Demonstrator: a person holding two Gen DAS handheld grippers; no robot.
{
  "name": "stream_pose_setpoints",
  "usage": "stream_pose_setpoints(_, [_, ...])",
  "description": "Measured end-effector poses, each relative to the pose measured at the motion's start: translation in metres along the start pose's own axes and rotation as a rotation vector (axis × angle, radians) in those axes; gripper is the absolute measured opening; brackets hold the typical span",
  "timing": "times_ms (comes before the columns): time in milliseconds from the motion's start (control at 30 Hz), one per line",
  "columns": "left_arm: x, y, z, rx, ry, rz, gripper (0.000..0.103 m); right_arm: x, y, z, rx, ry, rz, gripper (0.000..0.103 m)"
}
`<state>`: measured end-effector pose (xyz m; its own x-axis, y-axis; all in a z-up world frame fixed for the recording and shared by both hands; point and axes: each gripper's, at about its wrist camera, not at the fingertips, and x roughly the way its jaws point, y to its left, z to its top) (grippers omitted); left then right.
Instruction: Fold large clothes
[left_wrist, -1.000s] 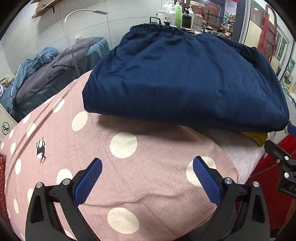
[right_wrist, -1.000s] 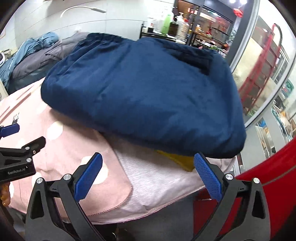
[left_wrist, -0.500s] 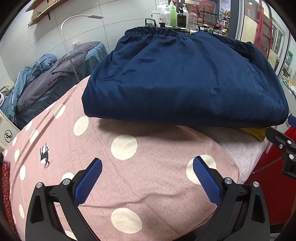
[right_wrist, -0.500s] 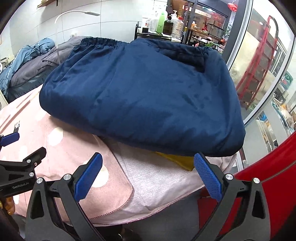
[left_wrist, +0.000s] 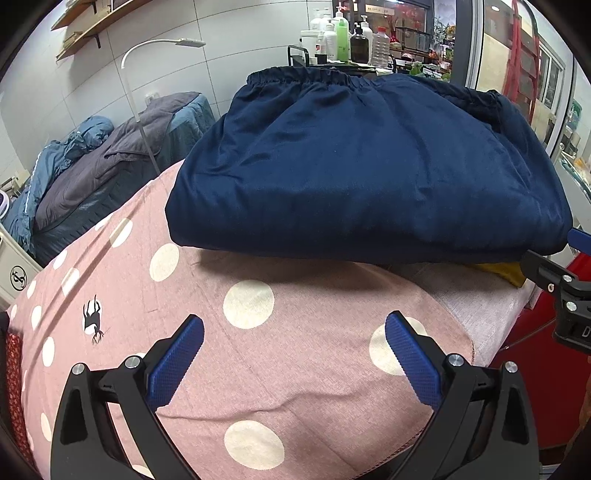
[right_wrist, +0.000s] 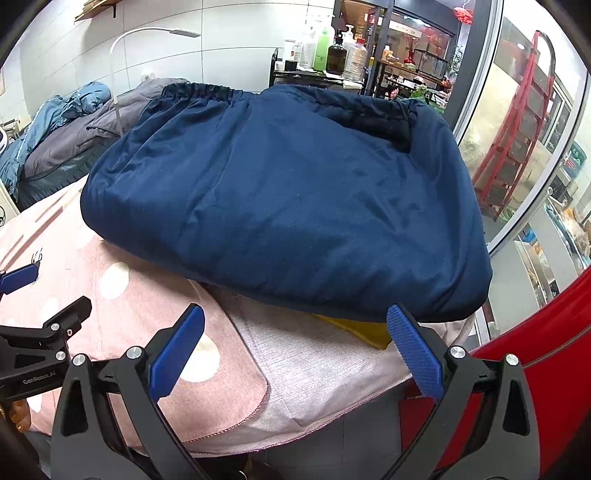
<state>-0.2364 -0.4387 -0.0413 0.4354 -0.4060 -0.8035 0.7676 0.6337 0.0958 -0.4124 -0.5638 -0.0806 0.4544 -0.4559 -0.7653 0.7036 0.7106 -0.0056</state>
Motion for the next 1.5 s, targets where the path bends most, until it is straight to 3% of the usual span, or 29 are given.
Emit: stream_pose_setpoints(1500, [0.005,0.000,-0.001,-0.012,0.020,-0.013,0.097,0.011,0.010,-0.001,-0.009,0.019,0.022,0.097])
